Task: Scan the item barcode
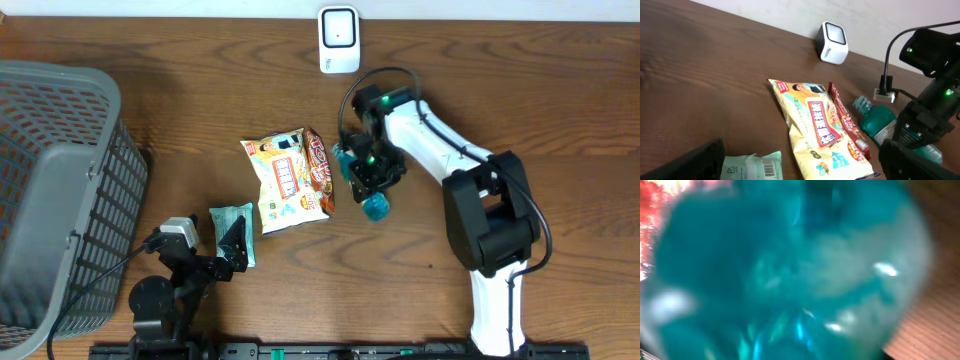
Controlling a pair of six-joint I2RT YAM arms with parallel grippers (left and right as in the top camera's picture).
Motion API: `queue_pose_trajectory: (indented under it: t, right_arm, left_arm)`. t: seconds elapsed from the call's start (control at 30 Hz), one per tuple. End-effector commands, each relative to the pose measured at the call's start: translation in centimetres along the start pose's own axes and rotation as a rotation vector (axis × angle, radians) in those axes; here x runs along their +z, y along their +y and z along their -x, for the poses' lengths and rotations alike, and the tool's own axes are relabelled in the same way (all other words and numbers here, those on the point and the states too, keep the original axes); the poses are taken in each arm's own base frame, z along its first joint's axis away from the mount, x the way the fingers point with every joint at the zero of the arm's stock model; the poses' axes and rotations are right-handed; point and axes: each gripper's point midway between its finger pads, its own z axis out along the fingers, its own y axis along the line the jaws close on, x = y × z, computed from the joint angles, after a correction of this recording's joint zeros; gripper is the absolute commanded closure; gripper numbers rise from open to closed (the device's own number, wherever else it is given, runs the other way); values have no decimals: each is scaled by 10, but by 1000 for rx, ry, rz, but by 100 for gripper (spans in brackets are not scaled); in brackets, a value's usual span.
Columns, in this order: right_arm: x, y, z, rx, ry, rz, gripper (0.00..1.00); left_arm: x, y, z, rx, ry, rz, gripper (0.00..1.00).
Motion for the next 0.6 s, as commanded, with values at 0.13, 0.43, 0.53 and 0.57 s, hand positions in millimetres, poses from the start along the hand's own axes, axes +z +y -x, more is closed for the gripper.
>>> queue_pose_trajectory:
  t: [0.13, 0.43, 0.53, 0.57]
  right_arm:
    - [-8, -4, 13, -12, -39, 27, 68]
    - [-14, -4, 16, -10, -60, 18, 78]
    - [-22, -5, 19, -6, -81, -2, 82]
    - [-27, -9, 20, 12, -92, -34, 83]
  left_arm:
    - [1, 4, -9, -7, 28, 13, 2]
    - [1, 4, -9, -7, 28, 13, 2]
    - [1, 4, -9, -7, 28, 13, 2]
    - [1, 4, -9, -7, 28, 13, 2]
